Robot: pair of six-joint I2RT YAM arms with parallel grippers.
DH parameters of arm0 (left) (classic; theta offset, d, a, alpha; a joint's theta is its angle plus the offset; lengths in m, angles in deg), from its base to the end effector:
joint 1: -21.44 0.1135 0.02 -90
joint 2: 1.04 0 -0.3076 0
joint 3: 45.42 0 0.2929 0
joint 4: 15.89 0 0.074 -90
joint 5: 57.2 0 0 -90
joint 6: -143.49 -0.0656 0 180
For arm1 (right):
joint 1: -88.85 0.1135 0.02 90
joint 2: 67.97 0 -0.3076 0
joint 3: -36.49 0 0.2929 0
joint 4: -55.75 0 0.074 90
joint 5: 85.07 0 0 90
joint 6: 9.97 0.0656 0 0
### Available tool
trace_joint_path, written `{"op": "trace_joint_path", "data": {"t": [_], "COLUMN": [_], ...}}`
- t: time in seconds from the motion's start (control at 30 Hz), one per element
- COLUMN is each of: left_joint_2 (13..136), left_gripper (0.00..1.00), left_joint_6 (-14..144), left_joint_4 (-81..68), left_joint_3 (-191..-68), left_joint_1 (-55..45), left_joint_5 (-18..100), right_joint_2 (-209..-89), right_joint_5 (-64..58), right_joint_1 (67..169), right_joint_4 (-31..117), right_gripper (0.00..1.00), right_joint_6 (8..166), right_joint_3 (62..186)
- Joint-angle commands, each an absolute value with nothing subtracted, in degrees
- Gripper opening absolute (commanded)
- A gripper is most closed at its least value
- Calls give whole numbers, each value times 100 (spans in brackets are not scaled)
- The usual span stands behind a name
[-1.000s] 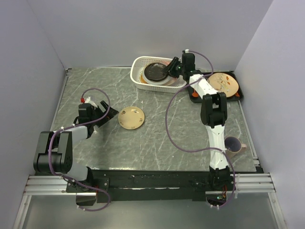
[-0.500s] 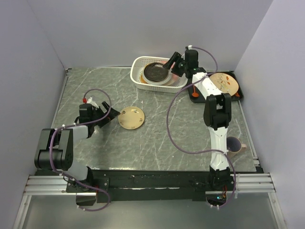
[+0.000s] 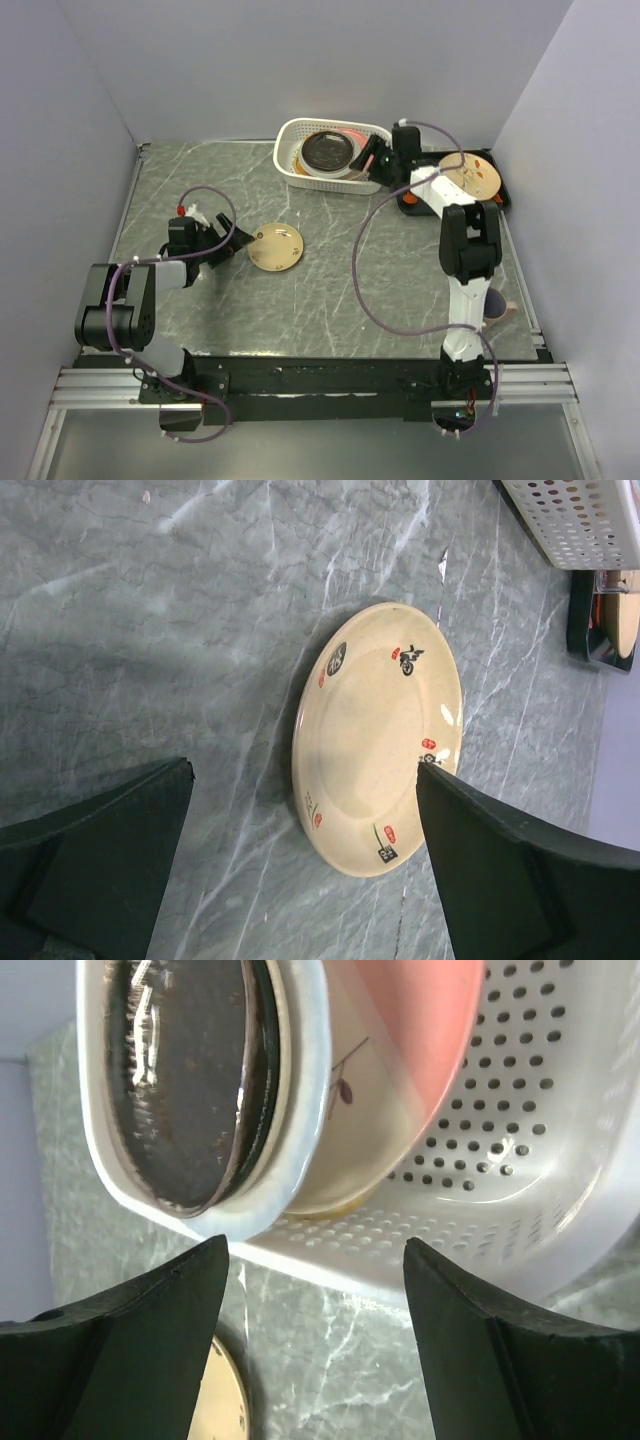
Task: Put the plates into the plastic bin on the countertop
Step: Pick up the plate at the center of the board.
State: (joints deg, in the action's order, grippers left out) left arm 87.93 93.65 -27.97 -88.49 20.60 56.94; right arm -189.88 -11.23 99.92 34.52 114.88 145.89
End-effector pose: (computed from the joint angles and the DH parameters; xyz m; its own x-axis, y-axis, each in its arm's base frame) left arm 0.3291 -0.0317 0.1362 -0.6531 -0.5790 -0.4881 -0.0891 0.6988 -0.7098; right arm 0.5681 0.1298 0.2351 -0.6825 0.4257 -0.5941 -0.0263 0.7980 0.6020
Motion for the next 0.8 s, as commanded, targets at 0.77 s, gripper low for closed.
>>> {"op": "trace_joint_path", "data": {"t": [0.77], "left_joint_2": [8097], "left_gripper": [99], "left_joint_6": [9251], "left_joint_4": [-2631], "left_joint_3": [-8871], "left_joint_1": [2038], "left_joint_5": [5512], "right_joint_2": [-18257], "right_joint_5": [-2020], "right_joint_1": [11390], "right_joint_4": [4868], "right_gripper": [76], "right_joint_6": [11501], "right_joint_3": [12319]}}
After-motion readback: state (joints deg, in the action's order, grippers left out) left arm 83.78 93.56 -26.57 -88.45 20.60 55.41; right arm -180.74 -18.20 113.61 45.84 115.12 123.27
